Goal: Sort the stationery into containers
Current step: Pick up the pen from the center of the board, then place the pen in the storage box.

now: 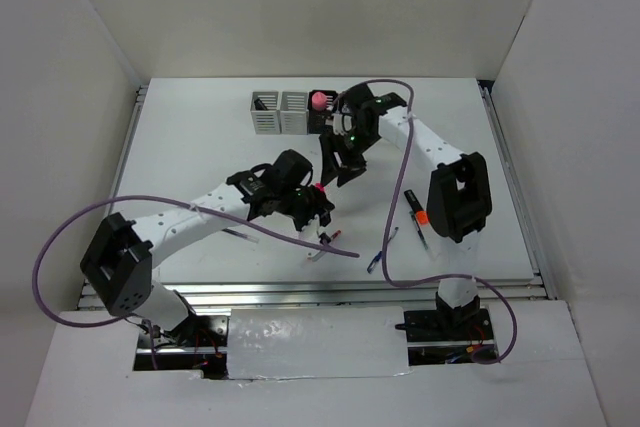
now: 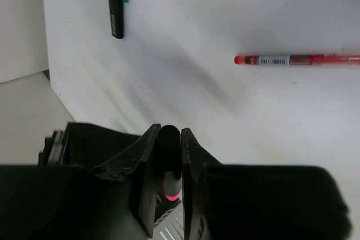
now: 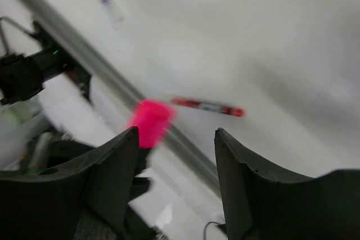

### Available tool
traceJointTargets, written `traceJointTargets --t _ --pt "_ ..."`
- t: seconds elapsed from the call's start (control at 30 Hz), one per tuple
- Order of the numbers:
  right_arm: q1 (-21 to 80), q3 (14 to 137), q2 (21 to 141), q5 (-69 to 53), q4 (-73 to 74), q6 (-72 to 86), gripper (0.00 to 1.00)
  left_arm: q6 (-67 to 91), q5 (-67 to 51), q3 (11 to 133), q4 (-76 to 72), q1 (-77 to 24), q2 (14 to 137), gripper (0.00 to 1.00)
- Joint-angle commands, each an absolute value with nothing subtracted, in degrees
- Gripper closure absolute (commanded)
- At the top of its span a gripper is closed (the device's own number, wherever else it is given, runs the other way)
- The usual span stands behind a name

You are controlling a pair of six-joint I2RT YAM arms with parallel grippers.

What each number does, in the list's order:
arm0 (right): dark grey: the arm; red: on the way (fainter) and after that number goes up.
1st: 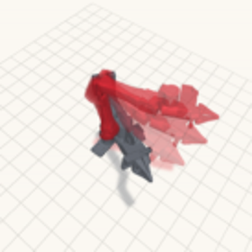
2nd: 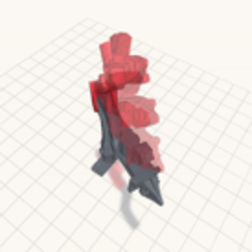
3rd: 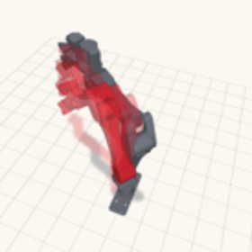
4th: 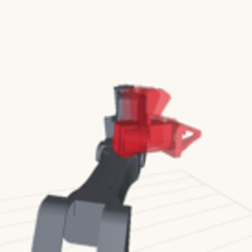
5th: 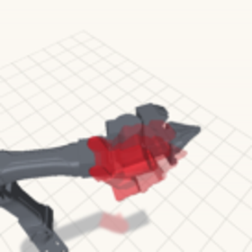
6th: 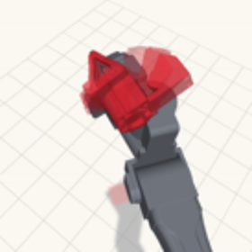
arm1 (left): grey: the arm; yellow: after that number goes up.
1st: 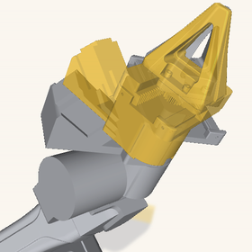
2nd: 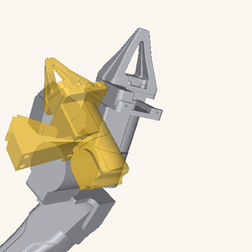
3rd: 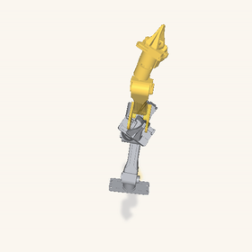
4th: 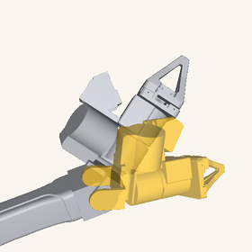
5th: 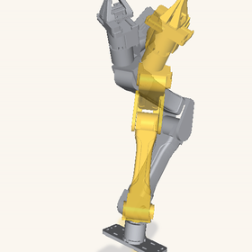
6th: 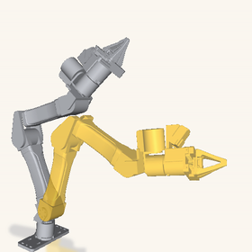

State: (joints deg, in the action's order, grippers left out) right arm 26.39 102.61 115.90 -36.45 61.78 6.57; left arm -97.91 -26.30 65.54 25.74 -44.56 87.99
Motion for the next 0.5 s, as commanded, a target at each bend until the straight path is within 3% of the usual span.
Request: traceJointTargets --t 0.0,0.13,0.17,0.33,0.47 --pt "21.5 101.3 110.1 -27.0 62.3 2.6 0.37 -92.1 -30.7 64.0 24.7 -45.5 81.6 1.00" --pt "16.1 93.0 102.7 -15.1 55.8 -2.0 0.37 -72.9 -33.7 66.1 17.9 -43.4 79.6 1.00" --pt "15.2 90.0 101.5 -13.9 55.1 -2.6 0.37 -62.0 -34.3 68.4 16.1 -42.3 80.3 1.00" --pt "8.6 78.3 94.2 -11.4 49.5 -7.1 0.38 -23.2 -38.1 79.1 0.6 -27.0 88.2 1.00" --pt "5.5 71.4 91.0 -11.2 45.6 -9.7 0.42 -1.6 -40.8 85.5 -13.3 -16.2 96.4 1.00"
